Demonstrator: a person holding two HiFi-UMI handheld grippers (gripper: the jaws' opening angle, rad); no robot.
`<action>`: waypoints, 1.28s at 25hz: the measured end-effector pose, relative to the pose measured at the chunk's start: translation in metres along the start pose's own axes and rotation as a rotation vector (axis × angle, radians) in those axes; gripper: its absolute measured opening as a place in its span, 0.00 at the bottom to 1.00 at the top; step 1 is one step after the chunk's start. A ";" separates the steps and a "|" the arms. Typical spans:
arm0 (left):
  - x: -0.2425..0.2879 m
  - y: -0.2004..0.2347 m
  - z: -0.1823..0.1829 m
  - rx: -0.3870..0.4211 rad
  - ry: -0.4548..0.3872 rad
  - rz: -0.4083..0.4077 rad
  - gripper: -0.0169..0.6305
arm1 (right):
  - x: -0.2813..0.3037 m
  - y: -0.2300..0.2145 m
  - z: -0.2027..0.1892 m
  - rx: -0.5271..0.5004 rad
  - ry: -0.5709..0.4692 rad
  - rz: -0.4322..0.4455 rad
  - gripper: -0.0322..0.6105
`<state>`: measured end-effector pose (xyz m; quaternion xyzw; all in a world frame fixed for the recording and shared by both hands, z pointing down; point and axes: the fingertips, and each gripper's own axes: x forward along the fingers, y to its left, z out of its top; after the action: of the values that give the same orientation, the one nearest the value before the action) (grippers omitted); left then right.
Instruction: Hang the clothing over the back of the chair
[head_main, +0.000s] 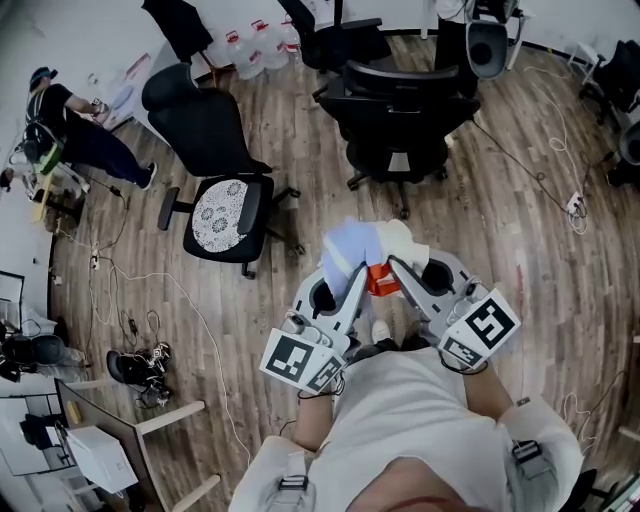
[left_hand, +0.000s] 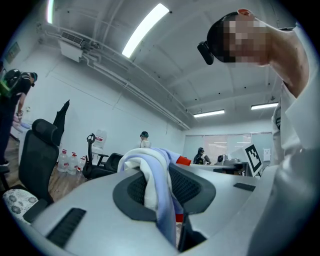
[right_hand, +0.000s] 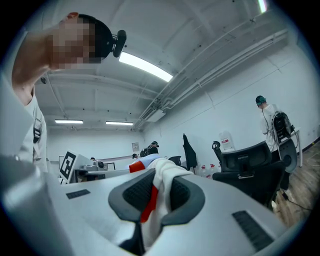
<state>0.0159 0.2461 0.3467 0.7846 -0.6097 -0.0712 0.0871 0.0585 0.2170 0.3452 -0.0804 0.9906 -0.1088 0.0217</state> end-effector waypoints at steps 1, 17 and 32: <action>0.002 0.005 0.000 -0.004 0.001 -0.001 0.16 | 0.004 -0.003 -0.001 0.002 0.002 -0.003 0.12; 0.088 0.065 0.008 -0.016 0.024 0.018 0.16 | 0.057 -0.092 0.013 0.039 0.011 0.019 0.12; 0.169 0.085 0.020 0.010 0.032 0.088 0.16 | 0.075 -0.173 0.038 0.062 0.005 0.096 0.12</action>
<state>-0.0275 0.0611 0.3448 0.7586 -0.6424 -0.0516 0.0958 0.0132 0.0304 0.3441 -0.0317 0.9895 -0.1385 0.0271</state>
